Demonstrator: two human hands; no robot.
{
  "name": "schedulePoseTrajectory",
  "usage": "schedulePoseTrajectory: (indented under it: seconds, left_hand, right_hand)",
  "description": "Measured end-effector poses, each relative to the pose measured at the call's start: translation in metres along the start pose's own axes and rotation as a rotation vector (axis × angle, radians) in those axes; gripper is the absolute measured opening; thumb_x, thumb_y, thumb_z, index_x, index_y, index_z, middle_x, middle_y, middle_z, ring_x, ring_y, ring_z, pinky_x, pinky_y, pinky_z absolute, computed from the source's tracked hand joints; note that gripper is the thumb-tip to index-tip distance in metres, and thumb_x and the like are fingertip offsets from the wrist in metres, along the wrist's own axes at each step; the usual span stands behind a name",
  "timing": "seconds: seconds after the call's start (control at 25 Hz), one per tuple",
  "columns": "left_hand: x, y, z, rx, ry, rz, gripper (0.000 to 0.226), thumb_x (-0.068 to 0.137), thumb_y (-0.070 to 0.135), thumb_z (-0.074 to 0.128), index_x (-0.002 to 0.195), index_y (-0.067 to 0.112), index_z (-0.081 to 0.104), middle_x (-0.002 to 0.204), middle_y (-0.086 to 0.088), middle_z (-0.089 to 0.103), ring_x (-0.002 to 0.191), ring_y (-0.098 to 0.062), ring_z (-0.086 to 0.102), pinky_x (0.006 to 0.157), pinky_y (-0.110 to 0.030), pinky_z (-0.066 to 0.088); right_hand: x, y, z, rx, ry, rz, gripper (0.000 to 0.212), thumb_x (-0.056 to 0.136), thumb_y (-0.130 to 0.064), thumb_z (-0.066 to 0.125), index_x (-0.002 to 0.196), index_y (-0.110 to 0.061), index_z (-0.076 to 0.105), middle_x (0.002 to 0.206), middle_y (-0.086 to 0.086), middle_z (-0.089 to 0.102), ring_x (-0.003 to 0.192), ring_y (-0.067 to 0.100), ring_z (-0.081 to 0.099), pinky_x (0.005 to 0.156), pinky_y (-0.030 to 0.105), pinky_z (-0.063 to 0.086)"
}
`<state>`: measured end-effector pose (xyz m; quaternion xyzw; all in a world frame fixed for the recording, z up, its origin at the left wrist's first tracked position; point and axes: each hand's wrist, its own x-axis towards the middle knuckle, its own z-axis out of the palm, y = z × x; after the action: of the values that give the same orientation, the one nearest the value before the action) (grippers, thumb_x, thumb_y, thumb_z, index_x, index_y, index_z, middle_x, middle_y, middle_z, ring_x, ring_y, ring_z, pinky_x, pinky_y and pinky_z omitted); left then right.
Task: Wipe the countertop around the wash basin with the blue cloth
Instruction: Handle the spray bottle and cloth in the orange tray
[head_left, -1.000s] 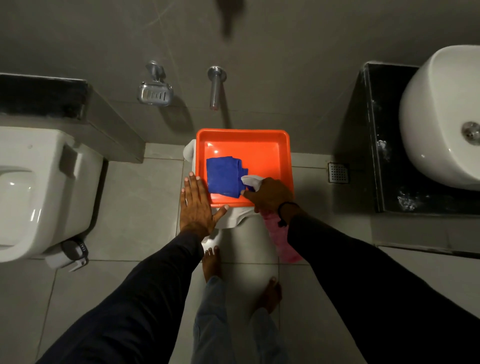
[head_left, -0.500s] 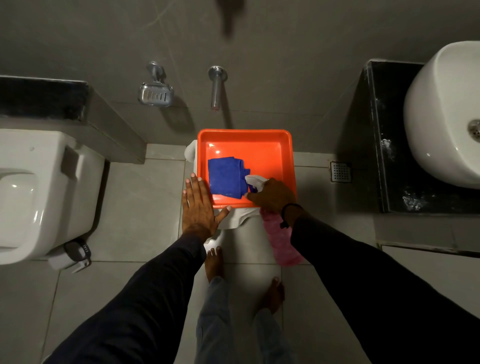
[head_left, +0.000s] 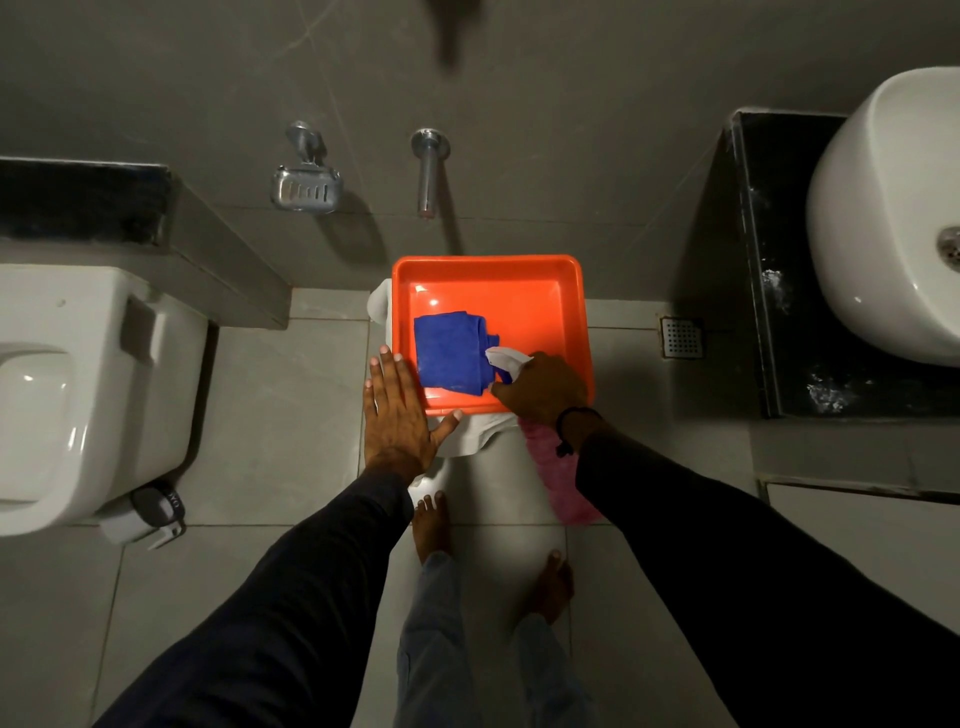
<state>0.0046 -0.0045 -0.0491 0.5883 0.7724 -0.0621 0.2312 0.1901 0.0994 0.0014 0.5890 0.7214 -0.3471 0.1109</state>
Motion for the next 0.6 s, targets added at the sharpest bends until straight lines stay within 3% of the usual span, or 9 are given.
schedulePoseTrajectory:
  seconds: [0.12, 0.4, 0.52, 0.6]
  left_hand:
    - [0.0, 0.0, 0.0, -0.002, 0.001, -0.001, 0.122, 0.075, 0.085, 0.004, 0.161, 0.0, -0.011, 0.17, -0.023, -0.013, 0.159, -0.04, -0.009, 0.131, -0.052, 0.003]
    - [-0.001, 0.001, -0.003, 0.001, -0.005, -0.004, 0.122, 0.073, 0.085, 0.003, 0.16, 0.001, -0.011, 0.17, -0.022, -0.014, 0.159, -0.039, -0.01, 0.13, -0.051, 0.002]
    - [-0.003, 0.002, -0.006, 0.001, -0.014, 0.002, 0.121, 0.074, 0.084, 0.004, 0.16, 0.0, -0.012, 0.17, -0.023, -0.015, 0.159, -0.04, -0.01, 0.131, -0.051, 0.002]
    - [-0.004, 0.003, -0.008, -0.001, -0.017, 0.002, 0.12, 0.075, 0.083, 0.005, 0.16, 0.0, -0.012, 0.169, -0.023, -0.015, 0.159, -0.04, -0.01, 0.131, -0.052, 0.004]
  right_hand:
    - [-0.002, 0.0, 0.002, 0.0, 0.025, 0.001, 0.061, 0.088, -0.053, 0.062, 0.144, -0.036, 0.05, 0.129, 0.009, 0.066, 0.119, 0.032, 0.062, 0.099, 0.035, 0.05]
    - [-0.003, 0.004, 0.003, 0.046, 0.096, 0.126, 0.063, 0.083, -0.059, 0.062, 0.134, -0.023, 0.059, 0.125, 0.01, 0.066, 0.117, 0.03, 0.062, 0.095, 0.035, 0.05]
    - [-0.009, 0.003, -0.018, 0.111, 0.284, 0.141, 0.056, 0.084, -0.055, 0.063, 0.131, -0.025, 0.062, 0.12, 0.012, 0.068, 0.115, 0.033, 0.063, 0.096, 0.037, 0.05]
    - [-0.006, -0.001, -0.043, 0.24, 0.47, 0.235, 0.054, 0.082, -0.054, 0.065, 0.119, -0.015, 0.067, 0.115, 0.015, 0.07, 0.112, 0.036, 0.065, 0.093, 0.039, 0.052]
